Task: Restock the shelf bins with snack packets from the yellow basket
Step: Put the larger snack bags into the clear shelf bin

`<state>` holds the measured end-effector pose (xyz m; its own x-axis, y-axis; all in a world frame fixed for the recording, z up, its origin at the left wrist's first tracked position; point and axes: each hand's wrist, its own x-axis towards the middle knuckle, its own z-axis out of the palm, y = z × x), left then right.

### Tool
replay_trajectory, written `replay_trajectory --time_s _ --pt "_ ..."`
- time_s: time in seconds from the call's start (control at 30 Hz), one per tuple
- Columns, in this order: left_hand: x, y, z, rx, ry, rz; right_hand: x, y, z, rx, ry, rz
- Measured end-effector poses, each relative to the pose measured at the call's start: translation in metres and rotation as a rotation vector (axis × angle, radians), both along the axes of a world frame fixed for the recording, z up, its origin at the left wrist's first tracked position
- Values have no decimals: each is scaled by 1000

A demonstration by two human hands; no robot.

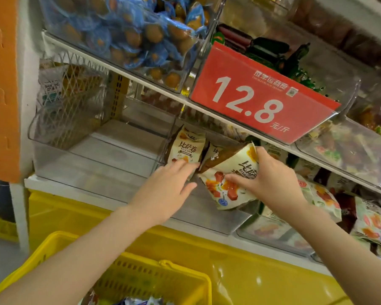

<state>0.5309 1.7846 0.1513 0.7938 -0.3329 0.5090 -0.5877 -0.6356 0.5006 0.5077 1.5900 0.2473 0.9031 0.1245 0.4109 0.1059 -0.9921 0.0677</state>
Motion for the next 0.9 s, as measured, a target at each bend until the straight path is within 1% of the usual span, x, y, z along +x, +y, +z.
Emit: replay_trajectory --time_s 0.07,0.13,0.17,0.23,0.3,0.33,0.5,0.57,0.63,0.7,0.77,0.83,0.9 --pt "8 -2 -16 125 -25 68 17 1 -2 -70 -4 -46" --pt "12 -3 -30 194 -86 90 34 1 0 -41 -64 -10" --pt "14 -3 -35 215 -130 80 41 1 0 -35 -115 25" --pt "15 -3 -41 190 -184 50 54 0 -8 -149 -171 45" --pt "16 -4 -44 165 -235 45 66 -1 -22 -282 -115 -9" --pt "16 -5 -45 153 -267 52 73 -3 -31 -312 -77 -23" --pt "20 -3 -50 123 -355 28 118 -19 -58 -383 84 -111" --pt "22 -2 -52 128 -369 15 135 -22 -69 -353 166 -104" --pt "23 -2 -55 126 -374 2 150 -25 -77 -229 236 -63" --pt "25 -3 -57 128 -367 -15 162 -30 -78 -144 254 -27" --pt "27 -3 -58 127 -357 -24 171 -35 -78 -149 205 -3" --pt "28 -2 -59 121 -351 -25 175 -38 -81 -208 125 -1" --pt "28 -3 -60 111 -345 -23 176 -41 -85 -197 115 -13"
